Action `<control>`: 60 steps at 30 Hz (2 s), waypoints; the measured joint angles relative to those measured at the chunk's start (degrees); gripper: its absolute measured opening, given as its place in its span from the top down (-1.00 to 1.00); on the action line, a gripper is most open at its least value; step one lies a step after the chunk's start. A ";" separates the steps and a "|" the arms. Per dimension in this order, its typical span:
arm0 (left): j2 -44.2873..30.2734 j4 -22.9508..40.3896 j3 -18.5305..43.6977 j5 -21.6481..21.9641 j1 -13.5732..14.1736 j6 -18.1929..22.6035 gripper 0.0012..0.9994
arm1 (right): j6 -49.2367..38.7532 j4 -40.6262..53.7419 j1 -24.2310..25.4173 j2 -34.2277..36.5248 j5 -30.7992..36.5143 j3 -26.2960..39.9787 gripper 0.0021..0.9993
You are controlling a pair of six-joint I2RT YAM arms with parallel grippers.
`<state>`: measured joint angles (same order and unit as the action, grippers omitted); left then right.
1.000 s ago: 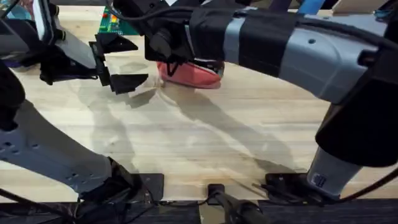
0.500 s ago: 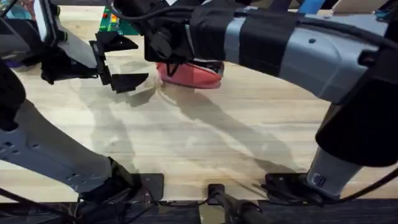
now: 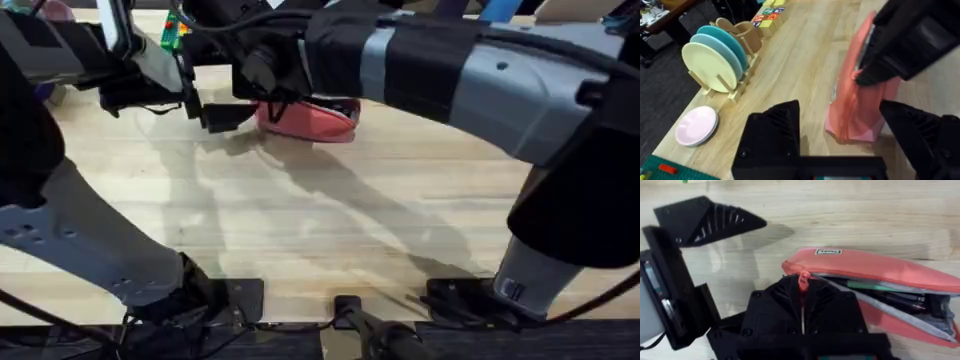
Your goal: Unzip the bag, pick up the pens from the table one at a time and place them inside, then zip the bag closed.
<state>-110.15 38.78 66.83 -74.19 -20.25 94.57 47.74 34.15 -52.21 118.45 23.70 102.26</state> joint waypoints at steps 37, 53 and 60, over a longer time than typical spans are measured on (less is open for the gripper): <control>-4.44 -3.64 0.00 -1.11 3.24 -14.63 -0.72 | 0.01 0.70 0.00 -0.97 -0.85 0.00 0.94; -4.46 -2.99 -0.02 -1.25 3.96 -14.87 0.91 | 0.01 0.63 0.17 -0.98 -0.61 0.00 0.94; -4.44 -3.03 -0.02 -1.22 3.96 -14.87 0.91 | 0.01 0.63 0.69 -0.98 -0.70 0.00 0.94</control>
<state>-114.59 35.75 66.81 -75.42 -16.29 79.70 47.75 34.79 -51.52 117.48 23.00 102.26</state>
